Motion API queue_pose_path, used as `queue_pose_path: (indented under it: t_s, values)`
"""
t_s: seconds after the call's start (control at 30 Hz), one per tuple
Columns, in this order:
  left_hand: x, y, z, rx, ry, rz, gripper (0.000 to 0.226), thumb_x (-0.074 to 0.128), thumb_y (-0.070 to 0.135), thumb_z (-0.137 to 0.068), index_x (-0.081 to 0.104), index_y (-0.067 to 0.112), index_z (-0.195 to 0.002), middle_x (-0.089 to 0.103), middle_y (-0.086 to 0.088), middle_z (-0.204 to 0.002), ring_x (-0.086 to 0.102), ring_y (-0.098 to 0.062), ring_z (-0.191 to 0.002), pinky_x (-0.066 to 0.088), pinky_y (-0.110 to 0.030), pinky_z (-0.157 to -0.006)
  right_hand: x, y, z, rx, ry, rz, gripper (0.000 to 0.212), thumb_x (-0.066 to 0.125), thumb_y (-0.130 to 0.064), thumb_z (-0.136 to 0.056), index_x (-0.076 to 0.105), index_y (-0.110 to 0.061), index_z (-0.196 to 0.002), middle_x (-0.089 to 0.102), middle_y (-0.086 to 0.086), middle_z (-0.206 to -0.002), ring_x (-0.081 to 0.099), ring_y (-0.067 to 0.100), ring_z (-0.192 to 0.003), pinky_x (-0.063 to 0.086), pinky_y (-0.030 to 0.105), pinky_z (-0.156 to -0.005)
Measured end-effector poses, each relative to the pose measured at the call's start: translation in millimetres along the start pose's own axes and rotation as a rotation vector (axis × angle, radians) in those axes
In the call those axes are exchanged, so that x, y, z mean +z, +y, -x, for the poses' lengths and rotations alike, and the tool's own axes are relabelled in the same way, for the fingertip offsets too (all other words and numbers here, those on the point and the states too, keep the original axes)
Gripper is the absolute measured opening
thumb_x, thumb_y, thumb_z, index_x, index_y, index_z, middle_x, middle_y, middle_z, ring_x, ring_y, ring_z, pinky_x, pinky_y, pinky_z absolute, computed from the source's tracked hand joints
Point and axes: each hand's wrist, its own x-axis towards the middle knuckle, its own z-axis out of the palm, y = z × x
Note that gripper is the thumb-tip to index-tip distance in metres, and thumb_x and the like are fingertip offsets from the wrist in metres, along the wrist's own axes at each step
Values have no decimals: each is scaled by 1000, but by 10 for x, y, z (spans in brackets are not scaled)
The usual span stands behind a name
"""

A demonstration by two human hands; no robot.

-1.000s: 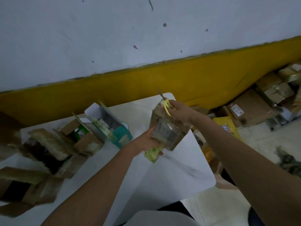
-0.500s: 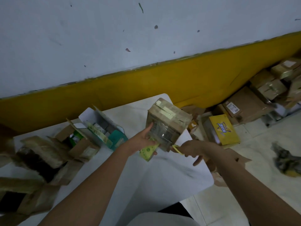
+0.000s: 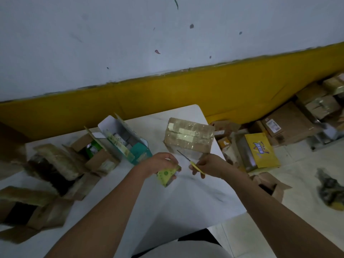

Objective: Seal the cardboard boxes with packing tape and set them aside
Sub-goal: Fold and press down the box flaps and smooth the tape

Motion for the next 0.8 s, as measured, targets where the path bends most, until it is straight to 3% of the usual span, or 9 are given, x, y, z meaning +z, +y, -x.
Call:
queue_pose_path:
  t_s: [0.07, 0.17, 0.27, 0.33, 0.43, 0.53, 0.63, 0.73, 0.8]
  values:
    - [22, -14, 36, -8, 15, 31, 16, 72, 12, -85, 64, 10, -99, 72, 5, -64, 67, -5, -51, 44, -14, -42, 25, -10, -1, -39, -2, 81, 54, 58, -69, -82, 78, -21, -92, 72, 0, -86, 60, 13, -83, 40, 20, -64]
    - [61, -80, 80, -26, -14, 86, 21, 76, 8, -81, 63, 9, -96, 76, -11, -85, 73, -23, -66, 58, -27, -53, 70, -4, 25, -49, -55, 226, 73, 57, -79, -74, 60, -26, -125, 52, -11, -109, 52, 15, -100, 37, 23, -79]
    - [110, -215, 86, -54, 3, 94, 24, 77, 8, -80, 63, 9, -99, 76, -12, -86, 74, -30, -74, 60, -32, -61, 163, 19, 41, -98, -62, 208, 60, 57, -80, -72, 61, -33, -109, 50, -17, -90, 51, 9, -85, 37, 20, -69]
    - [141, -322, 88, -49, 31, 118, 26, 77, 5, -79, 63, 5, -101, 75, -17, -88, 74, -33, -75, 61, -35, -63, 257, 16, 52, -131, -64, 132, 39, 57, -70, -81, 61, -33, -93, 53, -15, -81, 52, 9, -77, 35, 19, -63]
    - [171, -484, 93, -46, 67, 155, 29, 76, 2, -78, 63, 0, -104, 73, -22, -93, 73, -37, -75, 61, -41, -69, 399, 27, 68, -144, -97, -82, 34, 58, -54, -91, 66, -21, -97, 62, -5, -92, 56, 16, -90, 42, 20, -71]
    - [183, -635, 90, -50, 81, 182, 19, 72, 0, -81, 62, 2, -97, 73, -22, -91, 73, -37, -70, 61, -38, -62, 578, 119, 123, -47, -179, -354, 44, 63, -54, -87, 60, -21, -117, 58, -6, -113, 55, 18, -110, 48, 30, -90]
    - [144, -818, 93, -88, 126, 189, 8, 66, -2, -86, 60, 2, -90, 69, -26, -91, 71, -38, -63, 60, -41, -59, 643, 232, 182, -18, -163, -564, 60, 65, -59, -76, 57, -19, -120, 59, -1, -121, 55, 17, -113, 47, 38, -100]
    - [101, -960, 148, -101, 184, 224, 8, 66, -1, -87, 60, 2, -90, 69, -24, -90, 71, -36, -62, 58, -35, -54, 755, 406, 38, 52, -17, -279, 61, 61, -63, -83, 55, -15, -119, 59, -1, -114, 57, 19, -109, 43, 31, -89]
    - [93, -1004, 185, -84, 211, 276, 9, 66, -1, -87, 60, 1, -92, 69, -23, -87, 71, -33, -58, 54, -28, -48, 931, 537, -120, 125, 49, -26, 89, 57, -79, -67, 53, -11, -124, 57, 7, -119, 57, 25, -115, 43, 28, -89]
